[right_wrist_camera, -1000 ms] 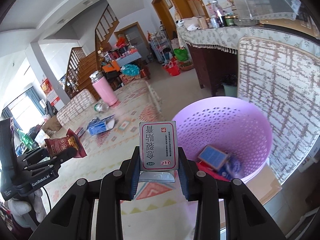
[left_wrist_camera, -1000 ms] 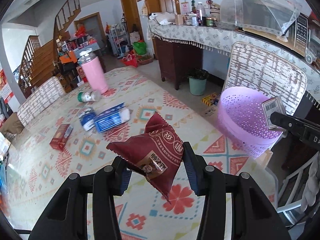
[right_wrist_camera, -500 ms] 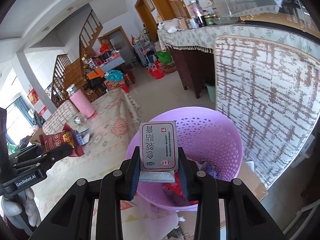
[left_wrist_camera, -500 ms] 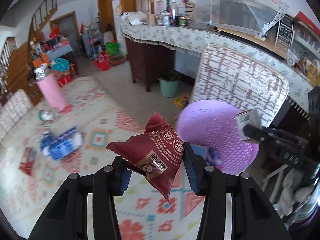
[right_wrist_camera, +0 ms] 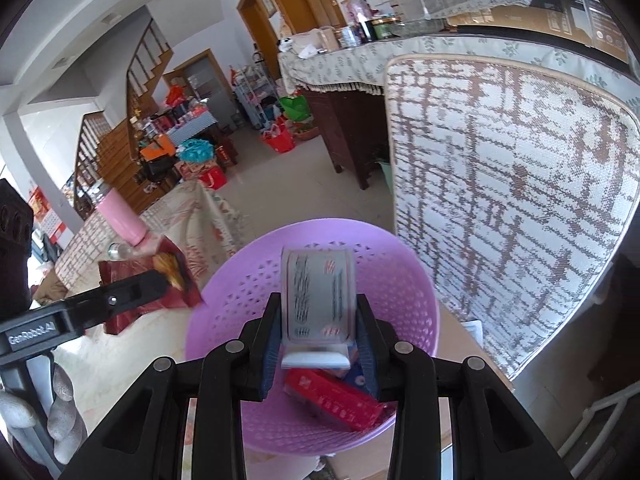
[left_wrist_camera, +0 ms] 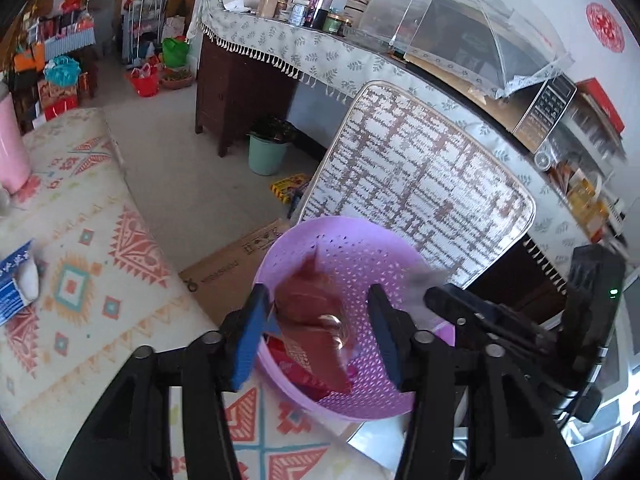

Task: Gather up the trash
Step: 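Open both tools over the basket to drop the bag and box inside, then move both open tools back toward the remaining boxes on the table, then grasp the red SHUANGXI box with left tool while right tool grasps the blue box, then lift both held boxes and carry them toward the lilac basket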

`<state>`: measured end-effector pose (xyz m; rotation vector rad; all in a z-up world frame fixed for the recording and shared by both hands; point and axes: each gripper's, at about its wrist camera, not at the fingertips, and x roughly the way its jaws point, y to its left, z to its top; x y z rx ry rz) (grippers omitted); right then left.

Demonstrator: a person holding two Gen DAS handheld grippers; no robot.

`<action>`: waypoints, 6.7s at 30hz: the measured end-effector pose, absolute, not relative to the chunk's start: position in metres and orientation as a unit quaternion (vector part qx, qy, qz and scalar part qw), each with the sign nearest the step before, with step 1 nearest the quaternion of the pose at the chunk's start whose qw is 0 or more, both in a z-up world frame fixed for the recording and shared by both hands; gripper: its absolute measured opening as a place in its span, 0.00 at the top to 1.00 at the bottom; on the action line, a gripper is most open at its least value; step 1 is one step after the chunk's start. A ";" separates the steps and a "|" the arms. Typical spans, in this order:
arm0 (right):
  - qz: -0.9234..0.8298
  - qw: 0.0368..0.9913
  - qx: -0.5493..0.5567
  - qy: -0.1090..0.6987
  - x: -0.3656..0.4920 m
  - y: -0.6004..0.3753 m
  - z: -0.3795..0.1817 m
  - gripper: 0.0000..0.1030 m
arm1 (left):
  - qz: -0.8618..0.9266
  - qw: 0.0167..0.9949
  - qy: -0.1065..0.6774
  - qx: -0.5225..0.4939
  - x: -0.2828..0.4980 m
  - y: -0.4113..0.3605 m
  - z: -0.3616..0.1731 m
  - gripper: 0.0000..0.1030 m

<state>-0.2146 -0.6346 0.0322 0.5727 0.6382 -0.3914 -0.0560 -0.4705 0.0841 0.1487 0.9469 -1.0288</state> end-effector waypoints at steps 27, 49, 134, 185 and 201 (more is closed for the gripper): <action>-0.119 0.910 0.242 0.315 -0.197 -0.539 0.058 0.35 | -0.319 0.868 0.367 0.103 -0.048 -0.257 0.104 0.28; 0.060 0.898 0.155 0.406 0.028 -0.378 0.079 0.23 | -0.160 0.873 0.457 -0.051 0.099 -0.074 0.079 0.28; 0.258 0.794 -0.114 0.539 0.003 -0.280 0.011 0.05 | -0.212 0.830 0.516 0.023 0.073 -0.065 0.031 0.45; 0.117 0.882 -0.064 0.451 -0.022 -0.235 0.013 0.60 | -0.142 0.894 0.424 -0.039 -0.041 -0.032 0.064 0.47; 0.091 0.922 0.013 0.375 -0.108 -0.251 0.054 0.65 | -0.115 0.924 0.366 -0.010 -0.098 -0.022 0.091 0.47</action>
